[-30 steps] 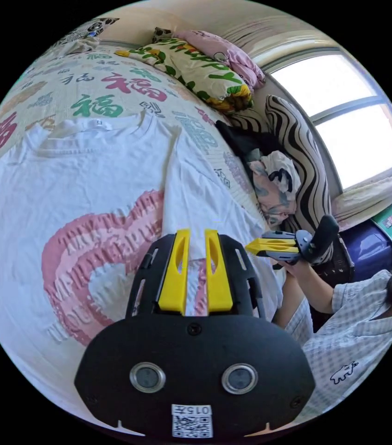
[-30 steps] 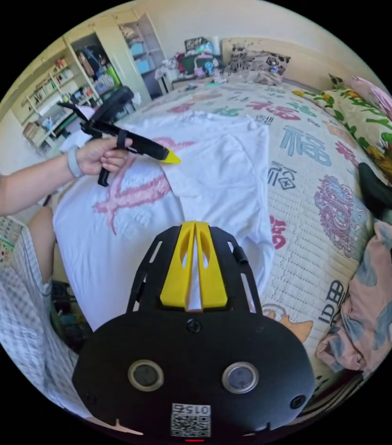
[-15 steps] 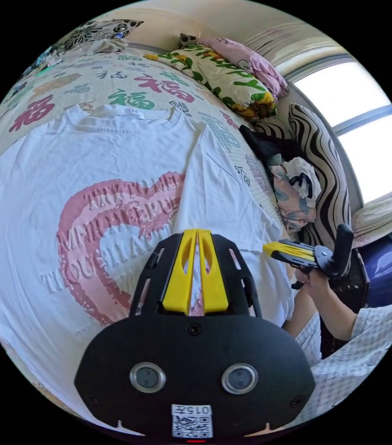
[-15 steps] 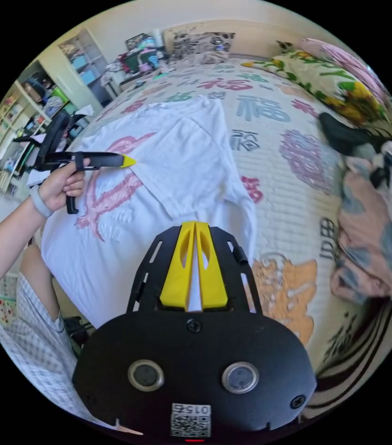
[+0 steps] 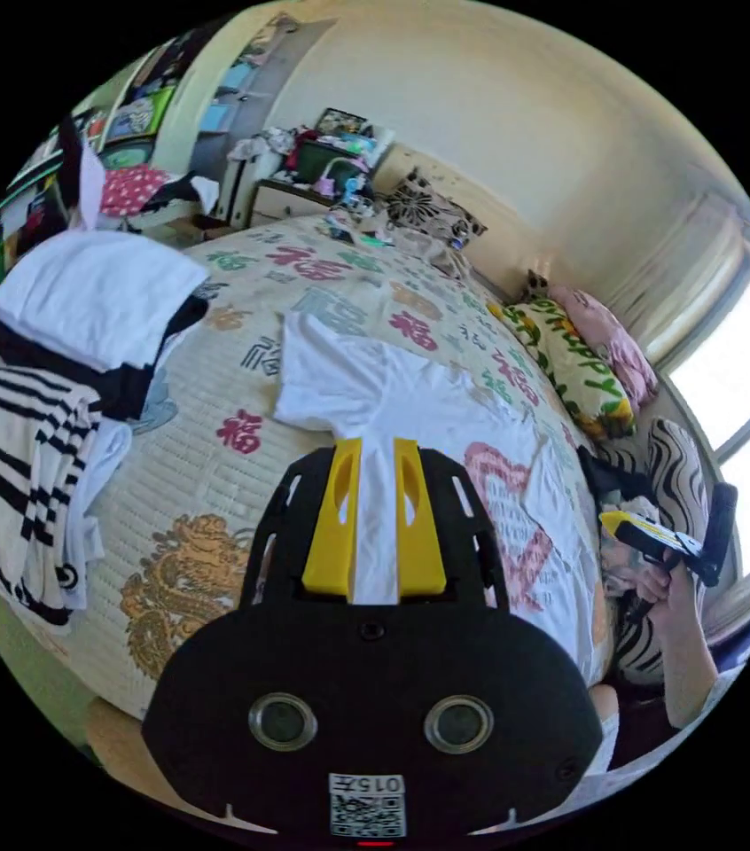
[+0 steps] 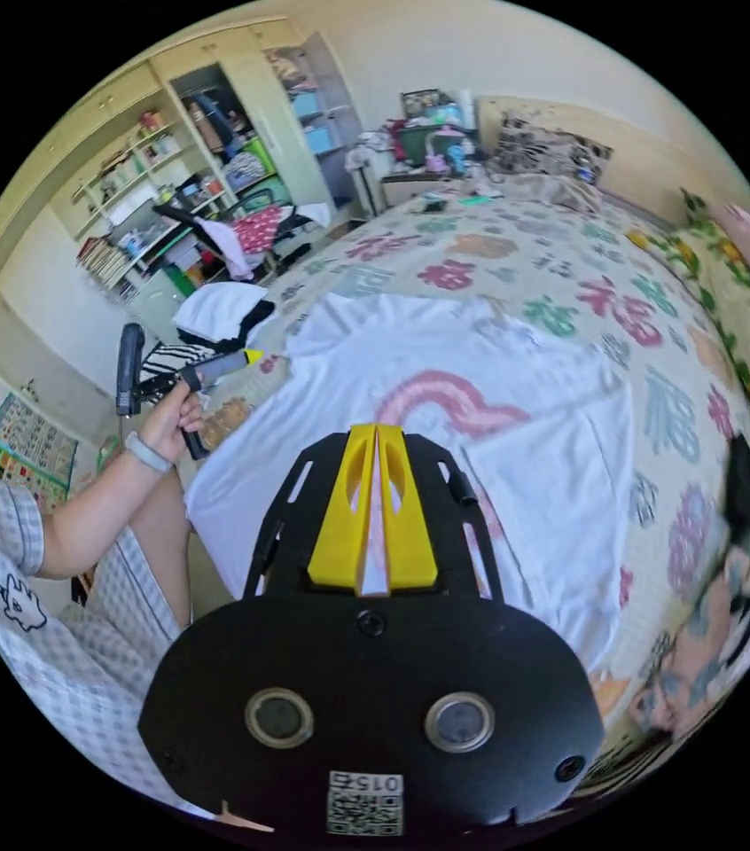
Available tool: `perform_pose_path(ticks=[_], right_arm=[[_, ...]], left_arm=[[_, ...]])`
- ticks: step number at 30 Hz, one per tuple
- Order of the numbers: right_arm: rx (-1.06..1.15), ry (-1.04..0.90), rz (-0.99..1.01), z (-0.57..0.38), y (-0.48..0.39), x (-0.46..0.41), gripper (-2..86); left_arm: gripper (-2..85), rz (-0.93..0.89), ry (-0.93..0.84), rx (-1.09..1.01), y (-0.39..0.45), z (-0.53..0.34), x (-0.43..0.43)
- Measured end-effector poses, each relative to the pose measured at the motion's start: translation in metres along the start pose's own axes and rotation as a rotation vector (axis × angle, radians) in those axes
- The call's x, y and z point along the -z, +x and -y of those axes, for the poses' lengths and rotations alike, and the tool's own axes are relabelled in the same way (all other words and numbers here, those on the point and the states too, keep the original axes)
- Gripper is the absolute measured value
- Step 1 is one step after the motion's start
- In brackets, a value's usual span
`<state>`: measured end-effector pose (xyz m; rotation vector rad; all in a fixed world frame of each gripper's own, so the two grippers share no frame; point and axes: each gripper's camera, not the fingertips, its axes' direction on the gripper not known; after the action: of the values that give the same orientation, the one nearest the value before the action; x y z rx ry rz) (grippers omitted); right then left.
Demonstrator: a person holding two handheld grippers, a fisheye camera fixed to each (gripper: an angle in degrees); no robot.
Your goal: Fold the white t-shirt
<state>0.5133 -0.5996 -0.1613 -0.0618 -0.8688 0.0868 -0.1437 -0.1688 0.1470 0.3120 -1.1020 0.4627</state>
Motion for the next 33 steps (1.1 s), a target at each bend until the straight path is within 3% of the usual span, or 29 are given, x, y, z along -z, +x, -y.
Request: perform_pose_path(ticks=[5, 12, 20, 24, 33], right_arm=[[0.177, -0.056, -0.001, 0.124, -0.074, -0.103, 1.6], [0.266, -0.184, -0.023, 0.251, -0.138, -0.254, 6.8], [0.163, -0.389, -0.151, 0.333, -0.15, -0.417, 8.1], [0.138, -0.384, -0.228, 0.344, -0.145, -0.438, 0.5], [0.013, -0.267, -0.067, 0.371, -0.066, -0.387, -1.0]], left_arm=[[7.5, -0.073, -0.003, 0.183, -0.08, 0.02, 0.002], [7.4, -0.061, 0.008, 0.314, -0.113, 0.039, -0.005], [0.5, -0.076, -0.01, 0.244, -0.115, 0.048, 0.017], [-0.3, -0.103, -0.007, 0.239, -0.118, 0.053, 0.03], [-0.5, -0.024, 0.003, 0.061, -0.061, 0.077, 0.071]])
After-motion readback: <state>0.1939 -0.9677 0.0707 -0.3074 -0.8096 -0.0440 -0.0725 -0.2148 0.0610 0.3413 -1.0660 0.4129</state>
